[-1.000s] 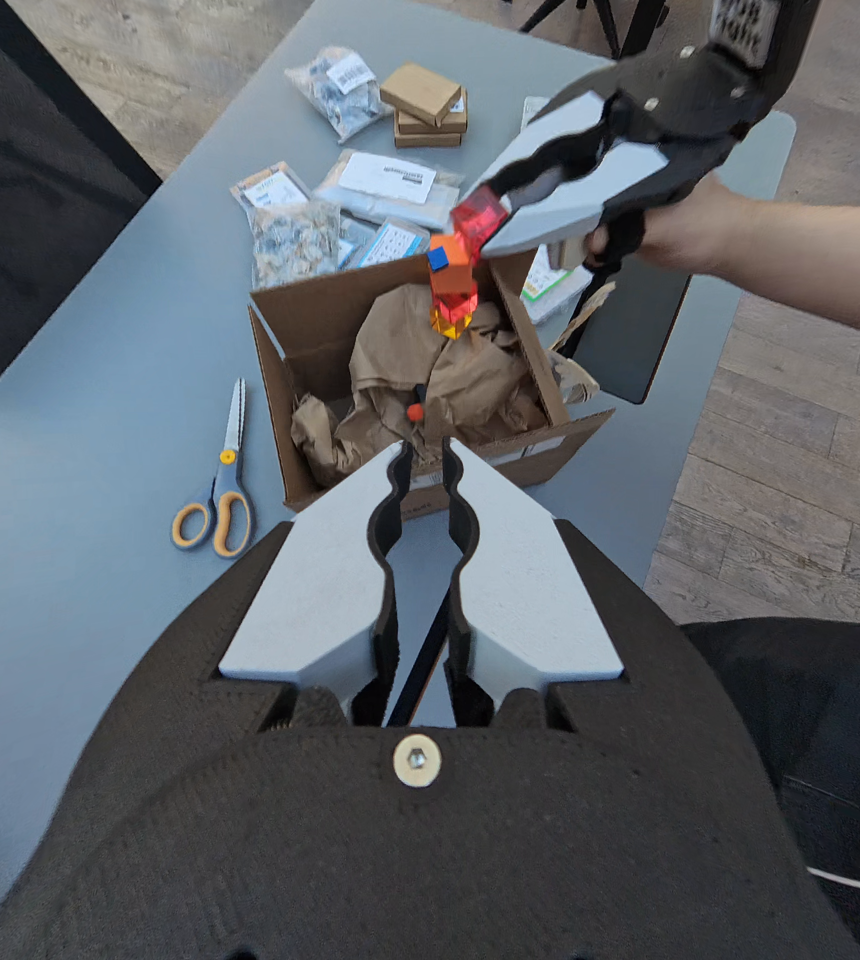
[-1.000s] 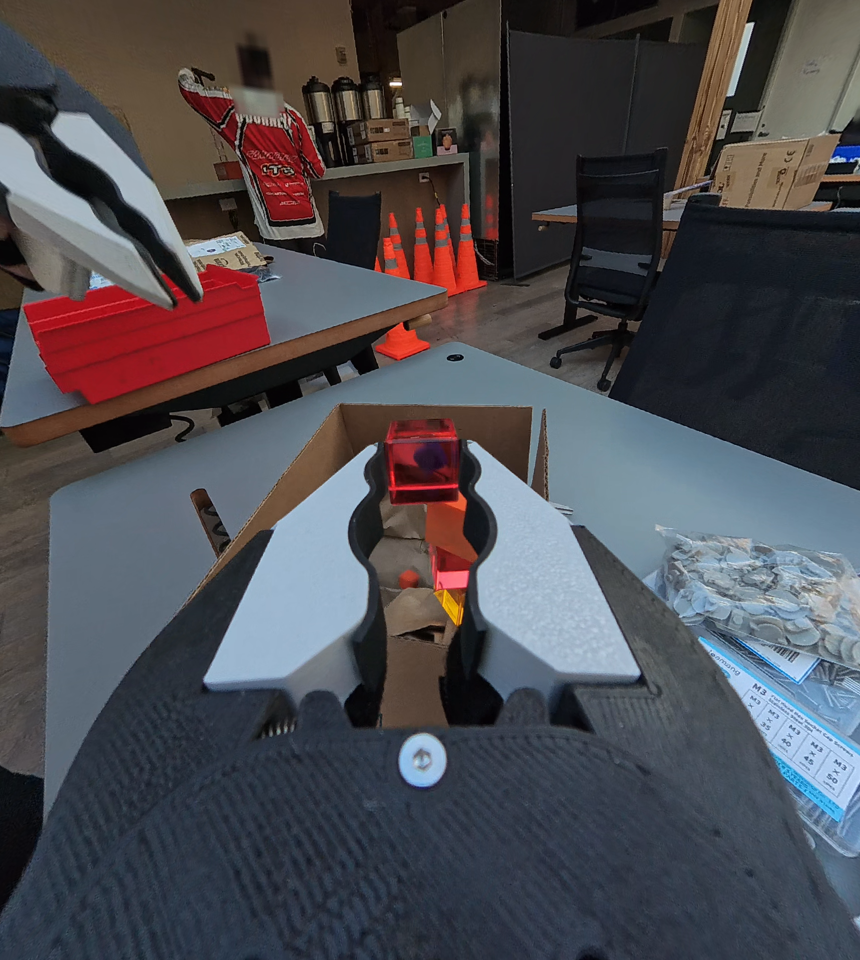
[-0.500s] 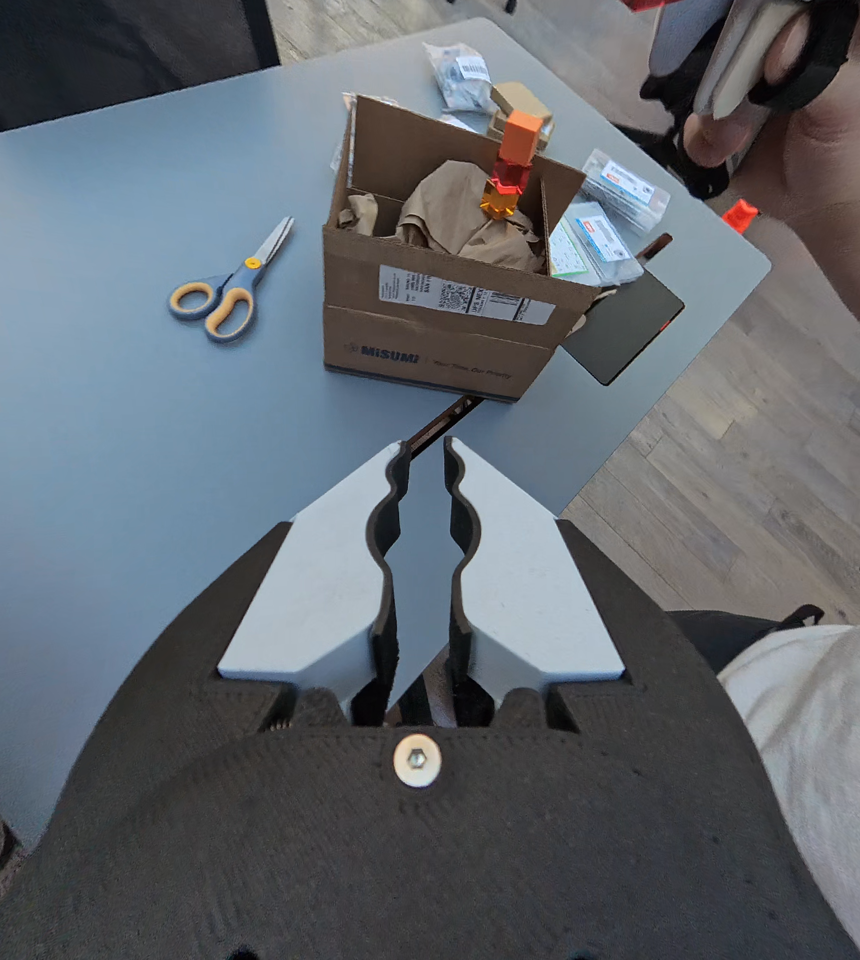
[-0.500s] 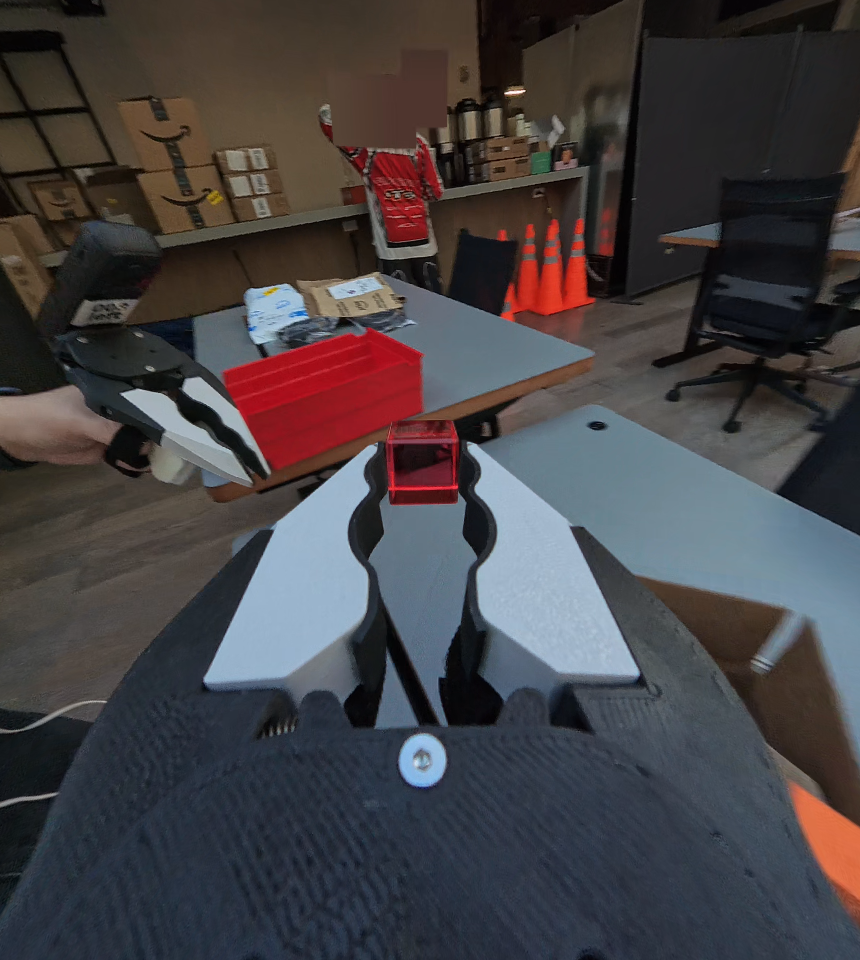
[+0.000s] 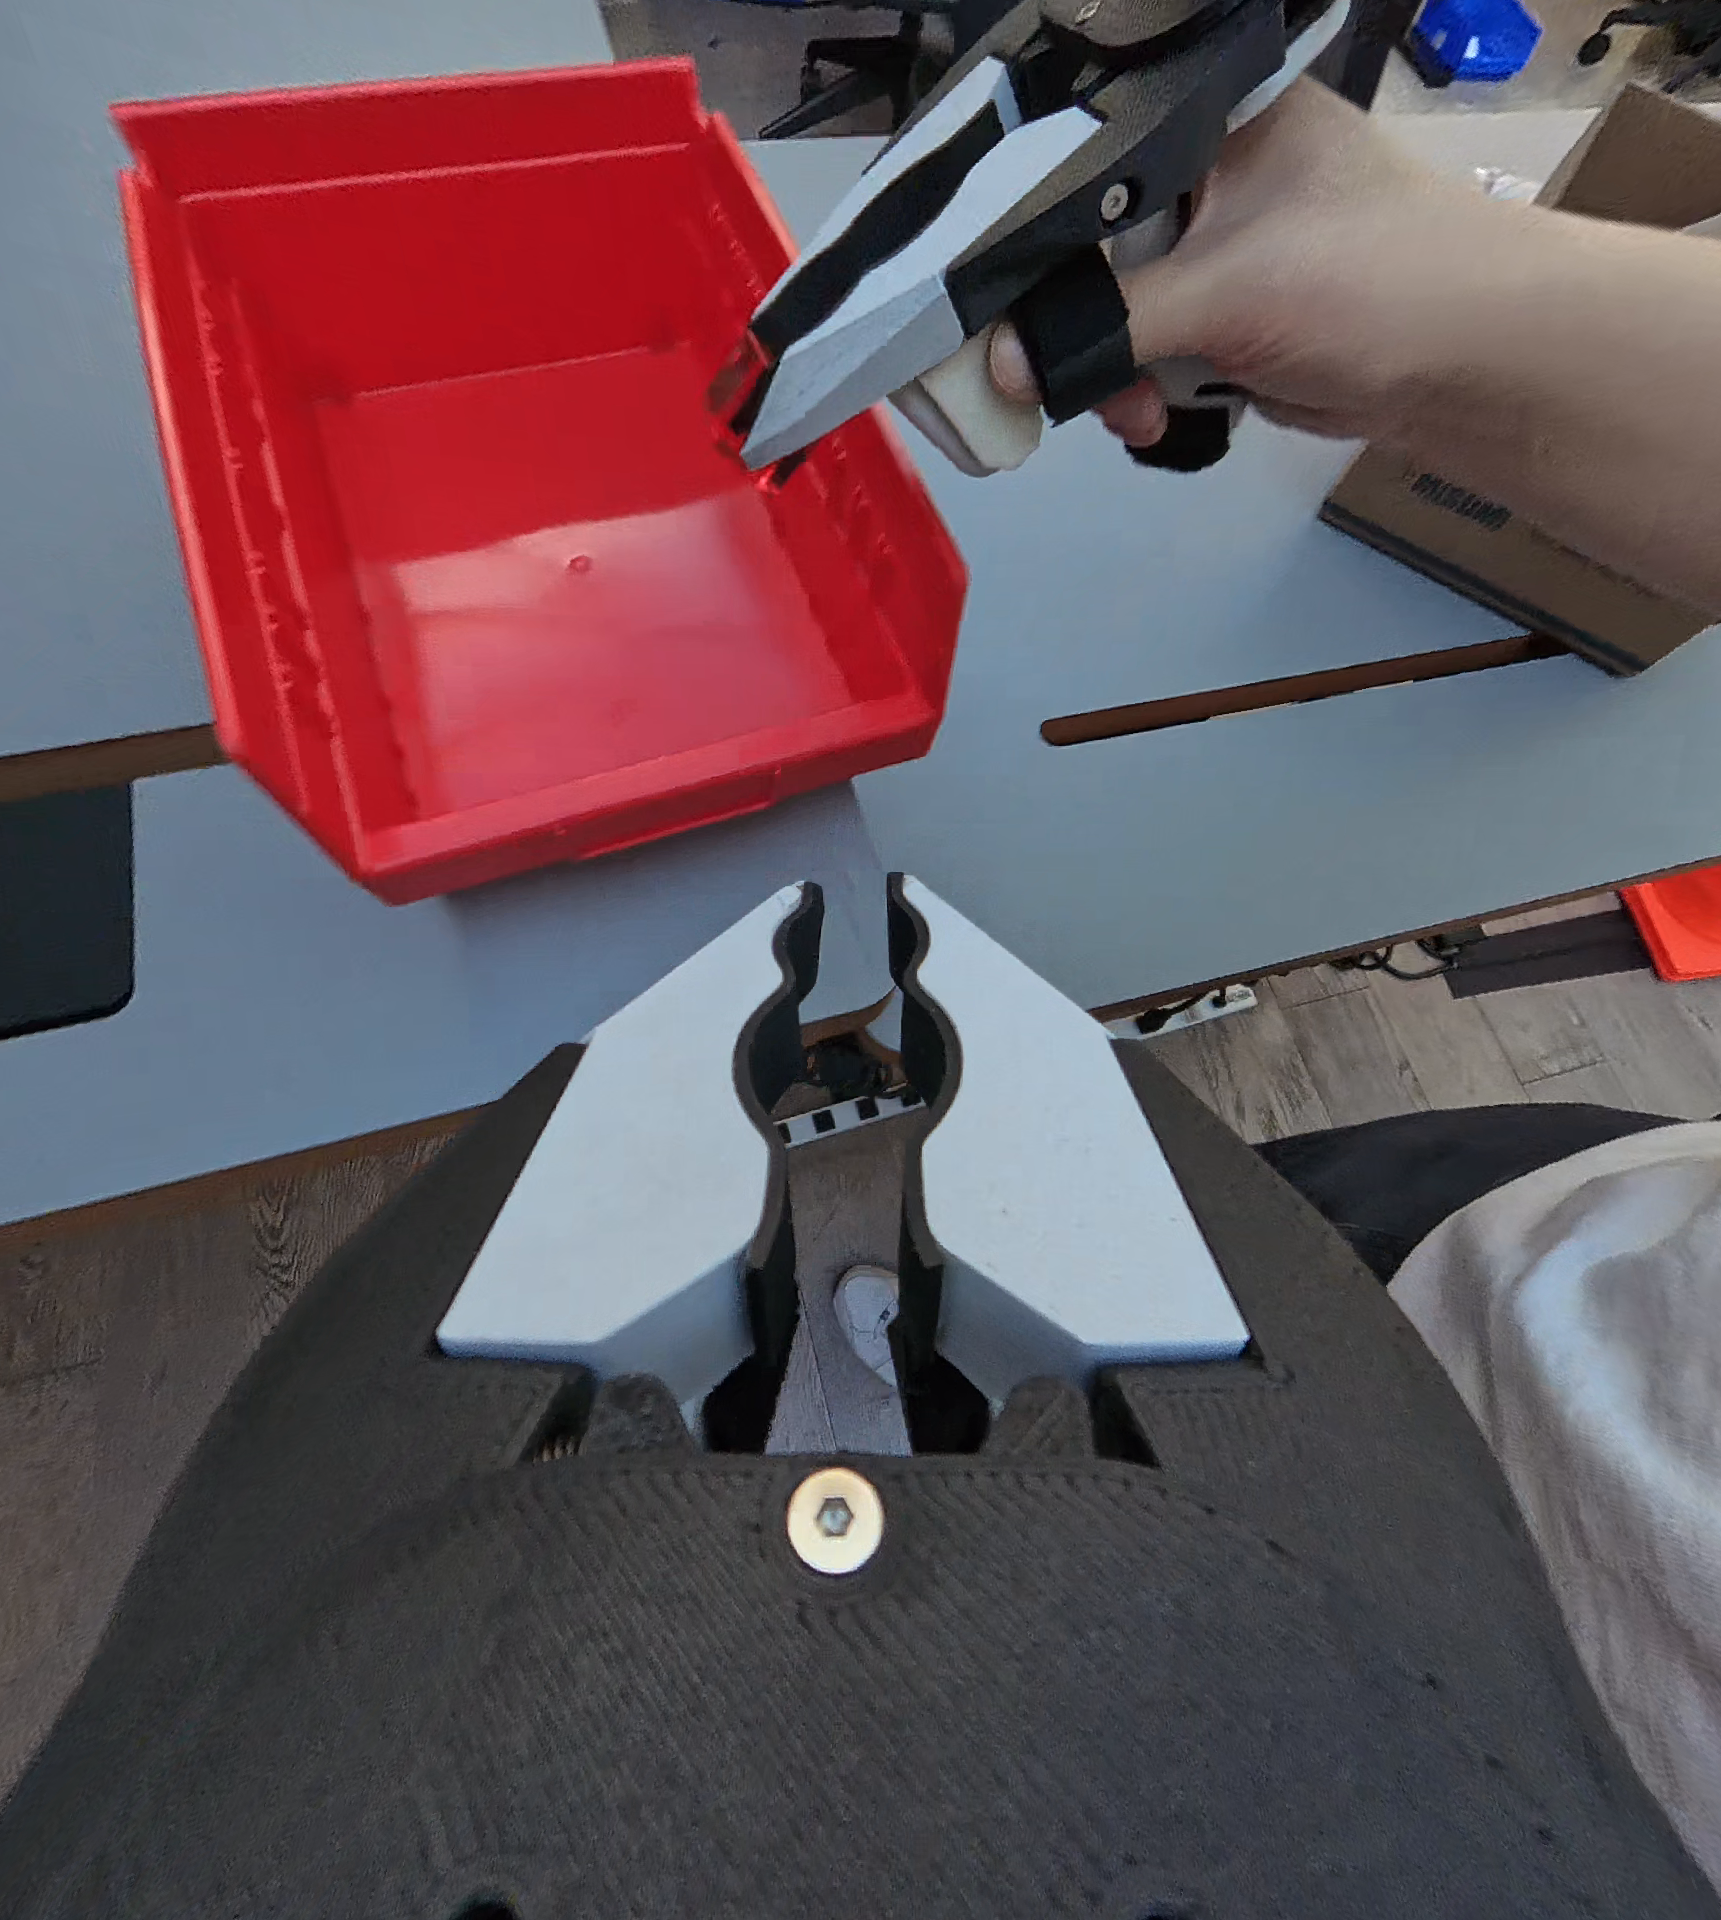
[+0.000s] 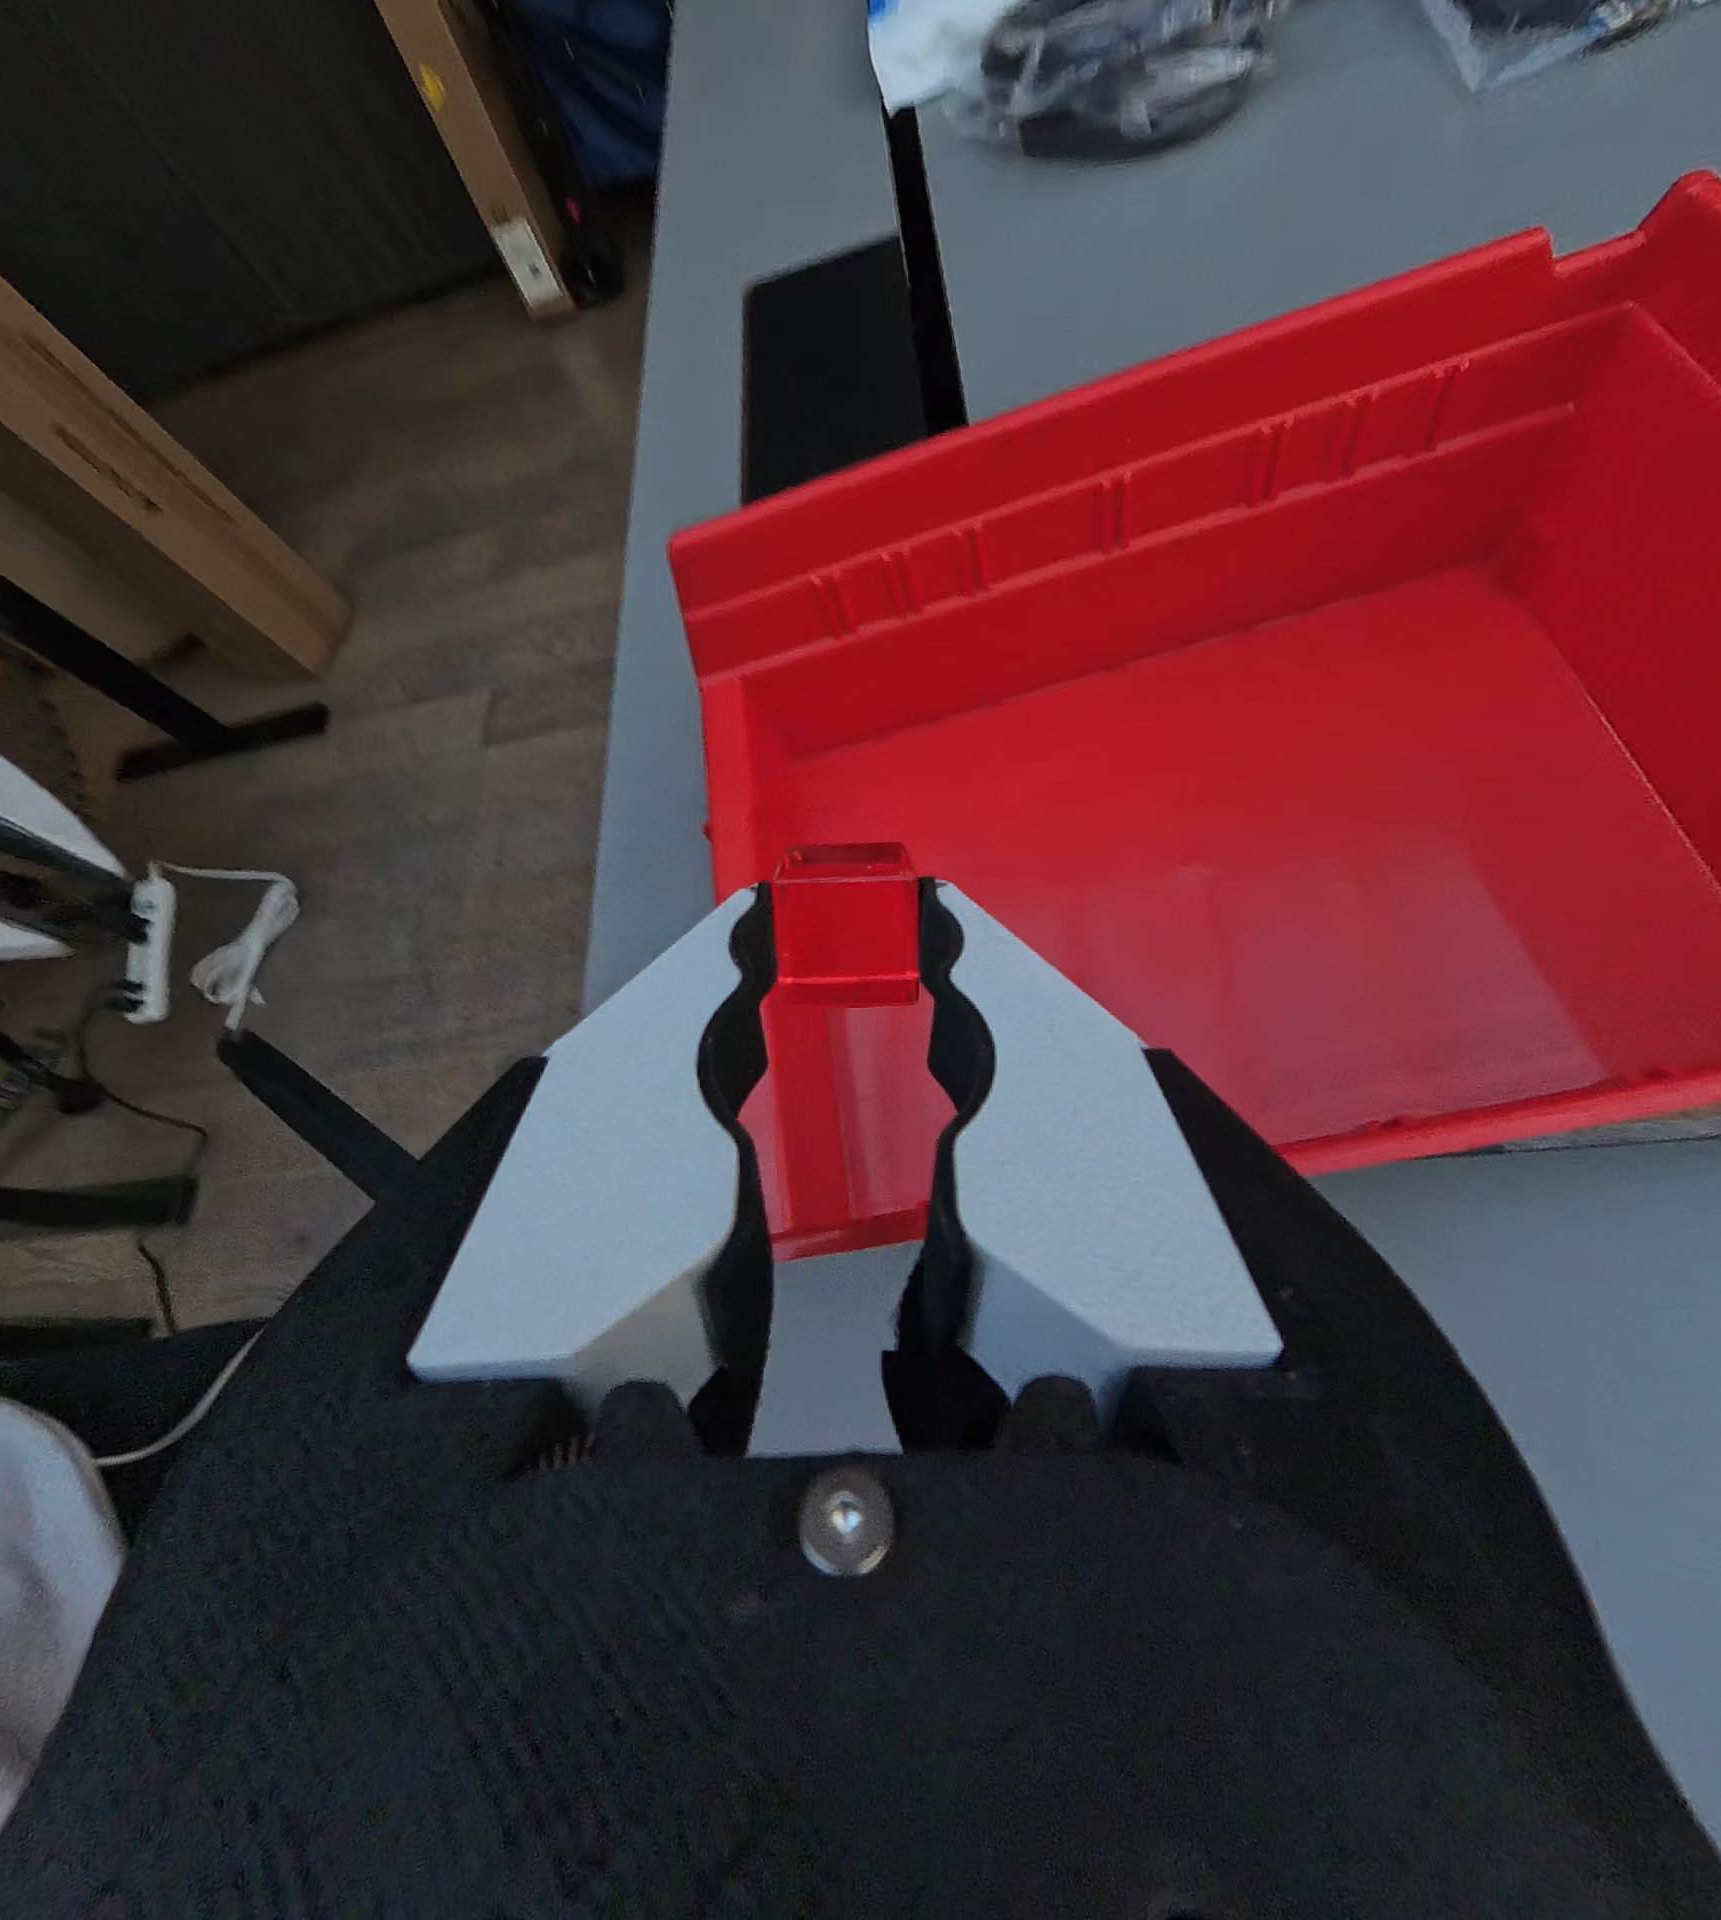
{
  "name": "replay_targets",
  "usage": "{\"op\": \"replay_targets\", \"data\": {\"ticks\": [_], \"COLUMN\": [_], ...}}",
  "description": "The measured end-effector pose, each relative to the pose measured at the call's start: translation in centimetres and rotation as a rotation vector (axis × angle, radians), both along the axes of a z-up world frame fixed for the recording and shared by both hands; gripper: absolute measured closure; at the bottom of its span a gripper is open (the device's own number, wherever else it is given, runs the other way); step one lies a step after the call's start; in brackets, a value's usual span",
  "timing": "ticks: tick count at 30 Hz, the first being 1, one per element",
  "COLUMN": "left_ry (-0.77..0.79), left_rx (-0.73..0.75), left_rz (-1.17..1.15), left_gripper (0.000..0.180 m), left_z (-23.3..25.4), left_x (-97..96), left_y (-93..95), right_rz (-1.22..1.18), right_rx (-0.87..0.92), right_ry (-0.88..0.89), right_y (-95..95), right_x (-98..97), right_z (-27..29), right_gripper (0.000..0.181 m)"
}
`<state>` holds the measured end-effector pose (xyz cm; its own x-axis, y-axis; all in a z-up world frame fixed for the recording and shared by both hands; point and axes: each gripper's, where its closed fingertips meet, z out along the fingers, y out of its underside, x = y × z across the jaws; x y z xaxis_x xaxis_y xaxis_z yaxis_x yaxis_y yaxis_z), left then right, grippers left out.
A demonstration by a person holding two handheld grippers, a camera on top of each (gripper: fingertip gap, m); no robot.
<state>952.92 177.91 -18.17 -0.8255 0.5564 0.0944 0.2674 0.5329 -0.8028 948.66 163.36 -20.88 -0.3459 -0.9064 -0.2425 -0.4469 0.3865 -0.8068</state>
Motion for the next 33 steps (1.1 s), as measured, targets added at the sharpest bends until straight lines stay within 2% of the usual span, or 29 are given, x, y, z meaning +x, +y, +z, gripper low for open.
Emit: {"op": "replay_targets", "data": {"ticks": [2,4,6,9,12,14,18,21,27,33], "left_ry": [0.004,0.035,0.071,0.102,0.127,0.143,0.174,0.168,0.08,0.061], "left_rx": [0.018,0.04,0.052,0.027,-0.047,-0.084,-0.122,-0.125,-0.111,-0.005], "left_rz": [0.03,0.046,0.037,-0.034,-0.156,-0.261,-0.433,-0.454,-0.47,-0.452], "left_gripper": [0.169,0.169,0.168,0.163,0.16,0.159,0.159,0.16,0.161,0.161], "left_z": [-1.1,-2.2,-2.8,-1.9,1.0,3.2,6.7,7.9,6.9,5.2], "left_x": [2.2,3.2,3.0,0.1,-5.5,-10.6,-21.8,-29.5,-41.9,-47.2], "left_y": [0.2,0.0,-1.0,-3.3,-5.8,-6.9,-7.9,-8.3,-7.3,-4.5], "right_rz": [-0.002,0.01,-0.012,-0.078,-0.254,-0.415,-0.585,-0.543,-0.425,-0.32], "right_rx": [-0.07,-0.126,-0.135,-0.161,-0.332,-0.42,-0.337,-0.256,-0.183,-0.247], "right_ry": [0.164,0.221,0.191,0.046,-0.034,-0.016,0.201,0.312,0.139,0.175], "right_y": [-1.3,-2.2,-2.6,-1.3,1.0,3.0,8.3,11.3,12.3,11.3], "right_x": [0.4,0.8,-0.4,-6.8,-20.4,-31.6,-50.1,-57.1,-60.3,-61.9], "right_z": [-1.9,-1.9,0.2,5.8,11.5,13.3,9.7,5.2,2.3,1.6], "right_gripper": [0.155,0.142,0.142,0.146,0.146,0.146,0.148,0.151,0.157,0.157]}}
